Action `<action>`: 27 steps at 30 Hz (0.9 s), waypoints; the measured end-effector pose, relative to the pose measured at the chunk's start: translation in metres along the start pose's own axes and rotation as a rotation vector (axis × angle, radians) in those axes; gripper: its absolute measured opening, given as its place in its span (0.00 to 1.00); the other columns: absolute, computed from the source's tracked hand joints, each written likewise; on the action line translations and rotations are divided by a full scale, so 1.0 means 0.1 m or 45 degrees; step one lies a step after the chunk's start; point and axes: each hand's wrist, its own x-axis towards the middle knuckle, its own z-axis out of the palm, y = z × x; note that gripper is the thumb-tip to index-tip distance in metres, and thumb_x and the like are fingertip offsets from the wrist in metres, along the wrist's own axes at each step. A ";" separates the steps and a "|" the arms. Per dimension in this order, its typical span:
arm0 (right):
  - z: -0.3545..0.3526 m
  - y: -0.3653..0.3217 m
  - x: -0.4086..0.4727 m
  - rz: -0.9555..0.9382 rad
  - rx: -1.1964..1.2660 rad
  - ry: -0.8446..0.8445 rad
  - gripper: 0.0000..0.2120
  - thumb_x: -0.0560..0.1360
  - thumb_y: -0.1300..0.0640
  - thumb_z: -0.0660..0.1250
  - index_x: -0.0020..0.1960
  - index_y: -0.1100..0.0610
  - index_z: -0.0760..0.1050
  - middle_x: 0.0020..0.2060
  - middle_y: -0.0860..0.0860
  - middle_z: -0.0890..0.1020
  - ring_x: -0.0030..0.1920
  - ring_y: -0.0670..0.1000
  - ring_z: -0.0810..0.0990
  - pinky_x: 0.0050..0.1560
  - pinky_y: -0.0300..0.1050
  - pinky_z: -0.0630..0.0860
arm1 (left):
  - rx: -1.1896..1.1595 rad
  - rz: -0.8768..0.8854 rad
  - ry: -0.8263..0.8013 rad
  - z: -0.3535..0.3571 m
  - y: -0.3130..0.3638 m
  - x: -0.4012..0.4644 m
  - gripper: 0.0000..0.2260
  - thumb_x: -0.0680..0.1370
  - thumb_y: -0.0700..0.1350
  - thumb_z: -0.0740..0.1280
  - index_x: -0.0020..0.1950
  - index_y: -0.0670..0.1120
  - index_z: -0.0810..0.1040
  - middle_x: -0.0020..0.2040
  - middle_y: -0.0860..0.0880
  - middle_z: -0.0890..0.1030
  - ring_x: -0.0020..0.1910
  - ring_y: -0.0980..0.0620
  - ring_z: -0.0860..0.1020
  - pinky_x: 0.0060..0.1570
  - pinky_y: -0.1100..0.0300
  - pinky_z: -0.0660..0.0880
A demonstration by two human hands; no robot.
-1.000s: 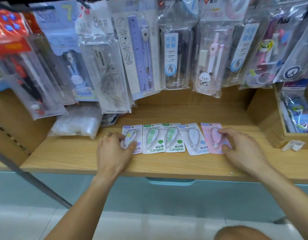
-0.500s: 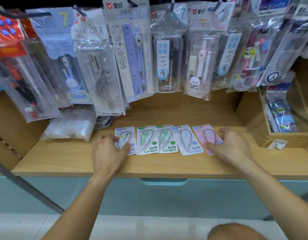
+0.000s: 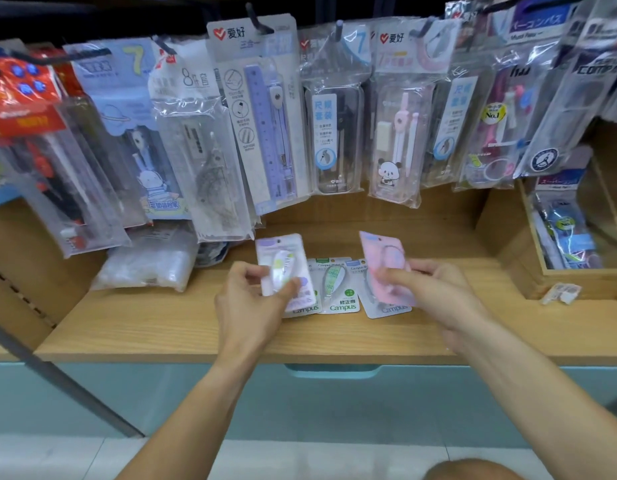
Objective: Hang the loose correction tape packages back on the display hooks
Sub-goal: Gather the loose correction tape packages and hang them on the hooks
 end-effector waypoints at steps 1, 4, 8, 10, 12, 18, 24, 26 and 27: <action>0.10 -0.02 -0.03 0.014 0.074 -0.094 0.17 0.68 0.56 0.81 0.55 0.57 0.84 0.46 0.52 0.89 0.43 0.48 0.86 0.45 0.40 0.74 | -0.052 0.002 -0.068 0.08 0.03 -0.07 0.21 0.66 0.52 0.85 0.50 0.52 0.78 0.49 0.60 0.83 0.47 0.56 0.84 0.49 0.55 0.81; 0.27 -0.01 -0.05 0.095 0.231 -0.244 0.16 0.70 0.62 0.79 0.56 0.61 0.83 0.49 0.59 0.88 0.45 0.54 0.86 0.49 0.49 0.76 | -0.211 -0.037 -0.245 0.27 0.08 -0.23 0.23 0.64 0.48 0.87 0.53 0.51 0.80 0.53 0.56 0.84 0.45 0.55 0.86 0.46 0.57 0.82; 0.22 0.00 -0.03 0.182 0.348 -0.272 0.15 0.72 0.66 0.76 0.58 0.63 0.82 0.50 0.59 0.88 0.50 0.58 0.87 0.56 0.53 0.82 | -0.410 -0.085 -0.377 0.32 0.14 -0.29 0.23 0.67 0.40 0.85 0.59 0.47 0.81 0.56 0.53 0.84 0.46 0.58 0.87 0.42 0.67 0.79; 0.18 0.01 -0.04 0.206 0.371 -0.280 0.10 0.73 0.65 0.75 0.54 0.63 0.83 0.51 0.61 0.87 0.48 0.58 0.87 0.53 0.51 0.83 | -0.489 -0.078 -0.504 0.33 0.18 -0.36 0.23 0.70 0.35 0.82 0.62 0.46 0.81 0.57 0.54 0.84 0.48 0.59 0.87 0.41 0.70 0.78; 0.12 0.02 -0.04 0.213 0.394 -0.256 0.08 0.73 0.63 0.75 0.52 0.64 0.83 0.51 0.62 0.87 0.45 0.57 0.86 0.46 0.48 0.84 | -0.544 -0.040 -0.706 0.37 0.22 -0.44 0.24 0.72 0.31 0.79 0.65 0.48 0.80 0.57 0.56 0.86 0.52 0.58 0.87 0.45 0.68 0.79; -0.21 0.04 0.27 0.212 0.374 0.056 0.32 0.62 0.61 0.84 0.63 0.65 0.78 0.48 0.58 0.88 0.48 0.58 0.88 0.49 0.52 0.84 | 0.007 0.442 -0.374 0.42 0.10 -0.30 0.20 0.77 0.37 0.70 0.66 0.54 0.79 0.56 0.57 0.85 0.51 0.57 0.84 0.55 0.63 0.78; -0.08 -0.03 0.50 0.247 0.202 0.066 0.34 0.60 0.60 0.86 0.62 0.63 0.78 0.48 0.59 0.87 0.45 0.60 0.88 0.50 0.59 0.85 | 0.697 0.981 -0.428 0.55 -0.16 -0.32 0.21 0.82 0.50 0.63 0.75 0.51 0.75 0.76 0.50 0.74 0.75 0.46 0.68 0.76 0.51 0.65; 0.02 -0.05 0.52 0.248 0.113 0.056 0.33 0.61 0.58 0.86 0.61 0.62 0.78 0.49 0.60 0.86 0.45 0.61 0.87 0.49 0.60 0.85 | 0.838 0.976 -0.527 0.62 -0.20 -0.35 0.22 0.84 0.54 0.57 0.78 0.52 0.71 0.80 0.49 0.69 0.80 0.44 0.62 0.80 0.50 0.57; 0.07 -0.07 0.53 0.250 0.059 0.054 0.31 0.62 0.57 0.86 0.61 0.62 0.78 0.49 0.60 0.86 0.46 0.61 0.87 0.50 0.60 0.84 | 0.898 0.956 -0.560 0.63 -0.21 -0.35 0.23 0.85 0.55 0.54 0.79 0.52 0.70 0.82 0.49 0.67 0.82 0.42 0.59 0.80 0.49 0.54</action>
